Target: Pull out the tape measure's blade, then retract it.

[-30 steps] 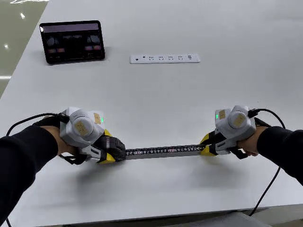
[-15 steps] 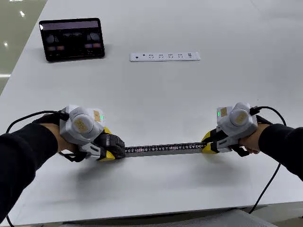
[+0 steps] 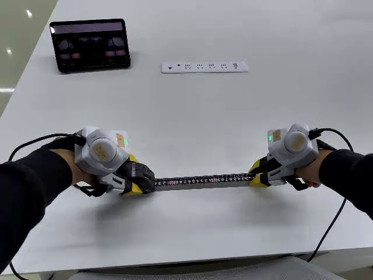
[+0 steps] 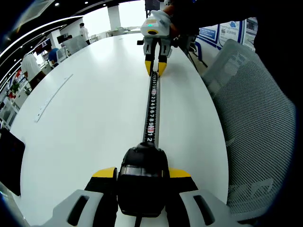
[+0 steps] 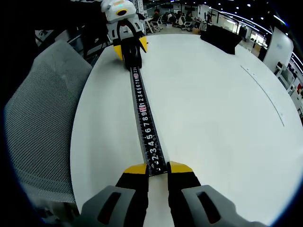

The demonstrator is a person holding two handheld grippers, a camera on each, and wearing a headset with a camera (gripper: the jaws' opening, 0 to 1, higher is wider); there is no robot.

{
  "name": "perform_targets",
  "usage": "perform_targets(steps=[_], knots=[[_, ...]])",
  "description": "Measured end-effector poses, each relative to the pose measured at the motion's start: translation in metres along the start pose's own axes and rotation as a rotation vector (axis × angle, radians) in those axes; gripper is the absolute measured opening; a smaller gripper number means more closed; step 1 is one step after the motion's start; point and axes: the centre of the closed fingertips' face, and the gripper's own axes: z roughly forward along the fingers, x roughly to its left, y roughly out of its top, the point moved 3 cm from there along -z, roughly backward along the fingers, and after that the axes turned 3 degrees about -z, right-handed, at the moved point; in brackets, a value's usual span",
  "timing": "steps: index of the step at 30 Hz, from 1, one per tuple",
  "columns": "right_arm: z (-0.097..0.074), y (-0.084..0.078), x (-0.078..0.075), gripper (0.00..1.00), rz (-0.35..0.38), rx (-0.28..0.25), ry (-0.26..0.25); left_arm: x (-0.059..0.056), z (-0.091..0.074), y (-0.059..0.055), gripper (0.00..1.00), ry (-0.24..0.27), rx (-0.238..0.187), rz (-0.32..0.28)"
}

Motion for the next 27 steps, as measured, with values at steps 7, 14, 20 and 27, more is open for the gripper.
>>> perform_targets(steps=[7, 14, 20, 27], knots=[[-0.001, 0.001, 0.002, 0.1, 0.003, -0.009, -0.004, -0.001, -0.001, 0.002, 0.35, 0.006, -0.023, 0.019], [0.0, 0.003, 0.001, 0.12, 0.0, 0.012, -0.015, 0.003, -0.003, 0.0, 0.37, 0.054, -0.059, -0.032], [0.001, 0.002, 0.0, 0.13, 0.012, 0.033, -0.039, 0.017, -0.017, -0.013, 0.64, 0.174, -0.087, -0.203], [-0.003, 0.0, 0.004, 0.22, 0.008, 0.004, -0.066, 0.02, -0.041, -0.024, 0.95, 0.226, -0.189, -0.431]])
